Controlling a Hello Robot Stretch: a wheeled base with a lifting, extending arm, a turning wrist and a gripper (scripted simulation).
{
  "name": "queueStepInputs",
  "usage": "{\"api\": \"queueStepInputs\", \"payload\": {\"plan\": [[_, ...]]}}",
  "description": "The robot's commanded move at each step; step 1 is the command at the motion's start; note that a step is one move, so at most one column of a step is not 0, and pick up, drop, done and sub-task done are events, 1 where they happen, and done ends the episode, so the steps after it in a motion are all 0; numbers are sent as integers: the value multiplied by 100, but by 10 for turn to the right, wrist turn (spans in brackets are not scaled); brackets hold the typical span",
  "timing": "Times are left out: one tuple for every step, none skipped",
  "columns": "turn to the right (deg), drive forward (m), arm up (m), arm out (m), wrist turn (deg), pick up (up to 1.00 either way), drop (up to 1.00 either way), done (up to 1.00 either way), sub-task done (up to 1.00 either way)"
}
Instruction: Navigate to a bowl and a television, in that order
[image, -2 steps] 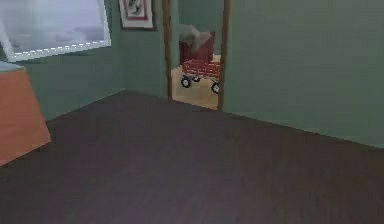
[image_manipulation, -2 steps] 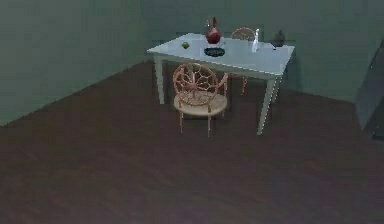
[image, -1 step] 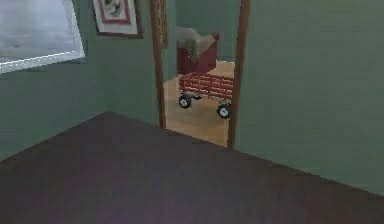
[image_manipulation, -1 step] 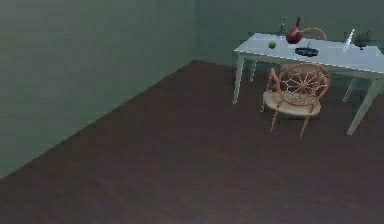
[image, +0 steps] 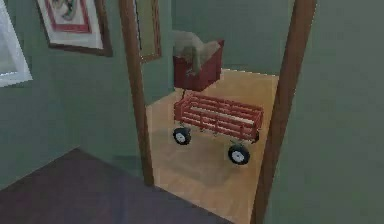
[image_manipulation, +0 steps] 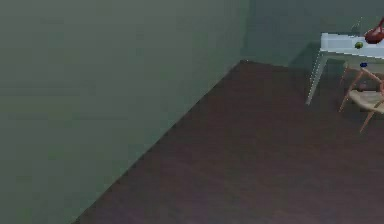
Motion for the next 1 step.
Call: {"api": "queueStepInputs", "payload": {"plan": [[0,75,0,0,0,0,0,0,0]]}}
